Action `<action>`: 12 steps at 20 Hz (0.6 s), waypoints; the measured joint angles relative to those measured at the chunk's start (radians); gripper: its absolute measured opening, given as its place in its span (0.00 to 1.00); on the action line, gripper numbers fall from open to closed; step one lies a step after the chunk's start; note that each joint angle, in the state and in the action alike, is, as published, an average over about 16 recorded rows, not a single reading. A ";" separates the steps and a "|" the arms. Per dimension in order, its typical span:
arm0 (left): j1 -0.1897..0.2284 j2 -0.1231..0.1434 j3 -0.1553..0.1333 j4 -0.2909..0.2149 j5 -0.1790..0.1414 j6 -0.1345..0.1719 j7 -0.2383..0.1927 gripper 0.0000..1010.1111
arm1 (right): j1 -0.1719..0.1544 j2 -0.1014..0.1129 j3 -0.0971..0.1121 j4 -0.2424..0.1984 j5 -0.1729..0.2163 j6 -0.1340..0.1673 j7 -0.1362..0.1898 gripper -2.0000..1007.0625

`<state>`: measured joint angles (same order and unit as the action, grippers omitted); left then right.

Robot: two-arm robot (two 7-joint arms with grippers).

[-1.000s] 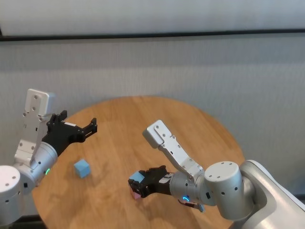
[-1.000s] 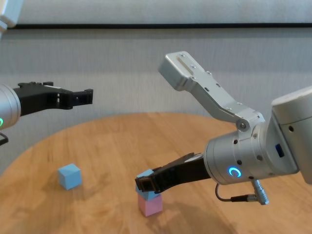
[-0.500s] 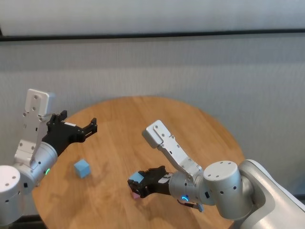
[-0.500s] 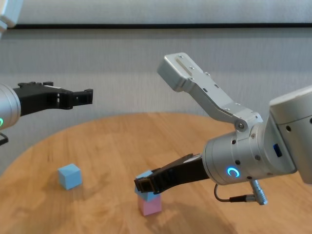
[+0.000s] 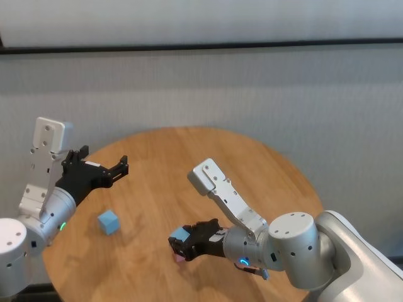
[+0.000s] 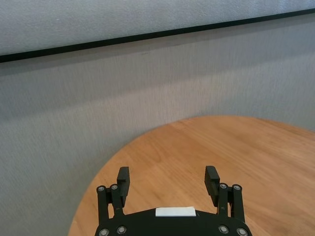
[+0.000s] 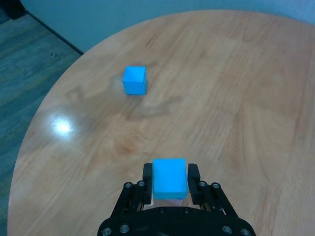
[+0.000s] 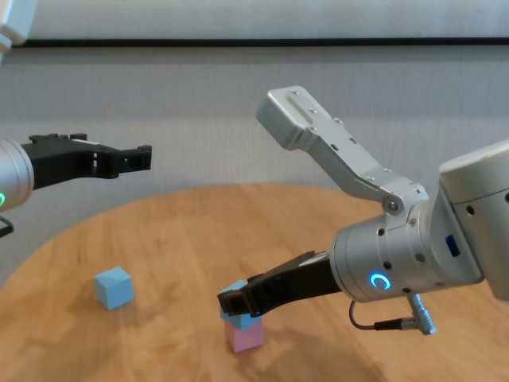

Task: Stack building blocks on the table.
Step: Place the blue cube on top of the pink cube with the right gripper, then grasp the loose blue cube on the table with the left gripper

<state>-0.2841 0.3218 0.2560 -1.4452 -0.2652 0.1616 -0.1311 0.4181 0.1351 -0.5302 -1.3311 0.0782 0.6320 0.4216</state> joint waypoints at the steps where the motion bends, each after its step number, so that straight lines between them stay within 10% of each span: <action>1: 0.000 0.000 0.000 0.000 0.000 0.000 0.000 0.99 | 0.000 0.000 0.000 0.000 0.000 0.000 0.000 0.46; 12: 0.000 0.000 0.000 0.000 0.000 0.000 0.000 0.99 | -0.005 0.003 0.004 -0.010 0.009 -0.013 0.006 0.79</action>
<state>-0.2841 0.3218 0.2559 -1.4452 -0.2652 0.1616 -0.1311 0.4129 0.1380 -0.5264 -1.3408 0.0874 0.6192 0.4278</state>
